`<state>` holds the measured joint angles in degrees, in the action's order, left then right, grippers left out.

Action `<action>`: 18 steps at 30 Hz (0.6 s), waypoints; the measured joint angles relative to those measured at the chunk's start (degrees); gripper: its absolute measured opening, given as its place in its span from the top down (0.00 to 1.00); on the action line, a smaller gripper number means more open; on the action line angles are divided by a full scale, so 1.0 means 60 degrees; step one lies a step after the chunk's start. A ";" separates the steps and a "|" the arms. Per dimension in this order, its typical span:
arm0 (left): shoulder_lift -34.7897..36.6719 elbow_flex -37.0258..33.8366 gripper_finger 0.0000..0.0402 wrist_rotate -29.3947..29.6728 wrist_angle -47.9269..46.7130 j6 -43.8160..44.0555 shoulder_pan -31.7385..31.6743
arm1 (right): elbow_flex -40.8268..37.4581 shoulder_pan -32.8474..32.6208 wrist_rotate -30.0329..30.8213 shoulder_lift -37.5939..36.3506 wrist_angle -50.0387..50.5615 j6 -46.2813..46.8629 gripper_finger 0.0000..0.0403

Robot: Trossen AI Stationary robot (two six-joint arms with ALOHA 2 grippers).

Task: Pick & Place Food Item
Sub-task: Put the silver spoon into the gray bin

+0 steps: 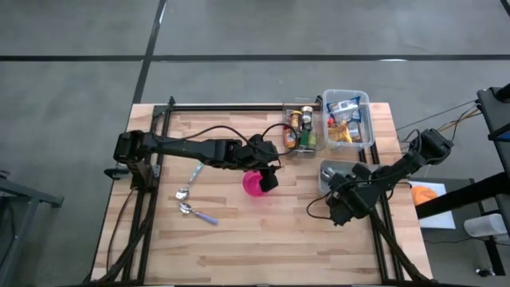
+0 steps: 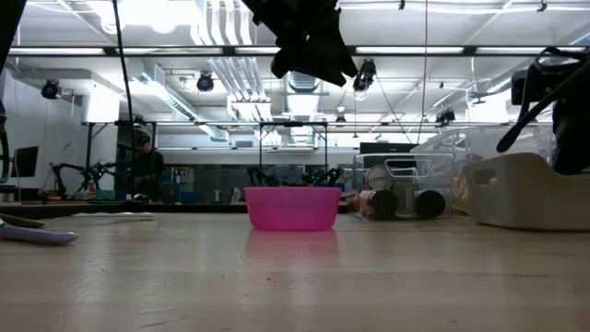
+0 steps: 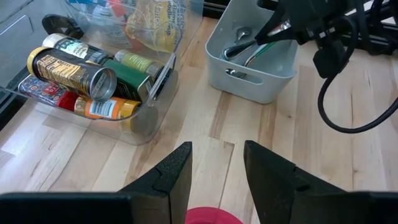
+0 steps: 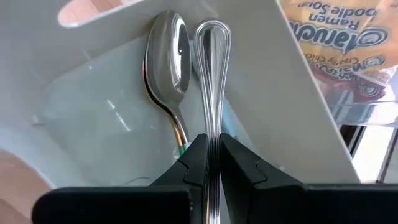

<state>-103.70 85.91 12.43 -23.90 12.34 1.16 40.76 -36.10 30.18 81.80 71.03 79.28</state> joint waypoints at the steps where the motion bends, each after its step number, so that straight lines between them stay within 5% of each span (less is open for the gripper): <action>1: 0.0000 0.0000 0.64 0.0000 0.0000 0.0000 -0.0001 | 0.0051 0.0000 0.0003 0.0000 0.0094 -0.0063 0.94; 18: 0.0000 0.0000 0.64 0.0000 0.0000 0.0000 0.0001 | 0.0134 0.0007 0.1000 -0.0008 0.1241 -0.0997 0.94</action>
<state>-103.70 85.91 12.43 -23.90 12.34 1.17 41.56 -36.05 36.18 81.75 78.48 73.30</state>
